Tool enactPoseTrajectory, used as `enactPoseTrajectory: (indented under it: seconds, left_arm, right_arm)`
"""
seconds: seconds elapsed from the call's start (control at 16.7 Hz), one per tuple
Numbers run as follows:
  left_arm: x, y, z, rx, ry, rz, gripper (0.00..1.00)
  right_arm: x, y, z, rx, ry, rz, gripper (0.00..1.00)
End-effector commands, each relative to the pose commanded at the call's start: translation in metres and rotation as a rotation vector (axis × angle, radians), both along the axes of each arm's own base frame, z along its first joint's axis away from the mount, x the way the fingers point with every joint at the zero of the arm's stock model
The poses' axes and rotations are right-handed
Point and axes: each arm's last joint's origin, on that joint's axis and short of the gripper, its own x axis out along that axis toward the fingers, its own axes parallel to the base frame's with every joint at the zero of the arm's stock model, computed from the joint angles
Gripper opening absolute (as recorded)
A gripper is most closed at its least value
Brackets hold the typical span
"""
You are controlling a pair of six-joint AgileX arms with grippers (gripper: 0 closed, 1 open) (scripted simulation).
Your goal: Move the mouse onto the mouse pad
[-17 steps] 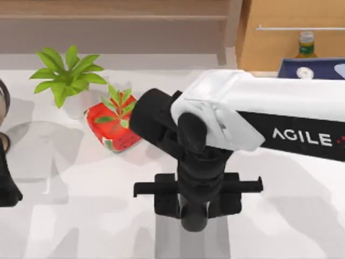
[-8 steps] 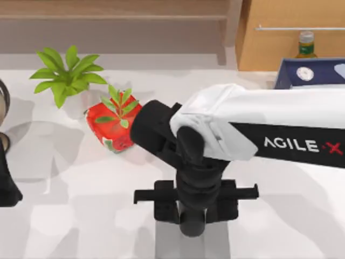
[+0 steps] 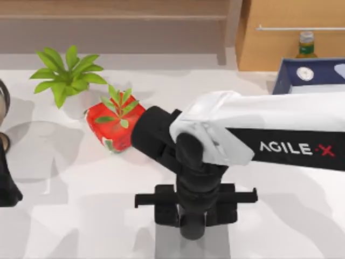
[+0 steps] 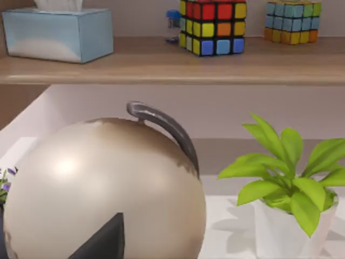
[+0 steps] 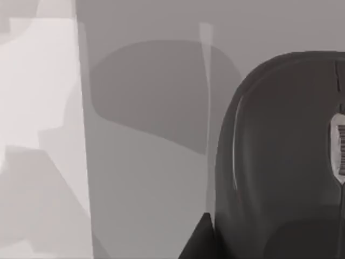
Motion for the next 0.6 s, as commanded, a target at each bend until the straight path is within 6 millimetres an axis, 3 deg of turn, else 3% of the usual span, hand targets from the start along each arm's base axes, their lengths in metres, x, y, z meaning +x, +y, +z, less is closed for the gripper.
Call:
enactPoseTrajectory:
  seconds: [0.6]
  left_arm:
    - [0.0000,0.0000,0.0000,0.000,0.000,0.000,1.00]
  right_arm:
    - [0.0000,0.0000,0.0000,0.000,0.000,0.000,0.75]
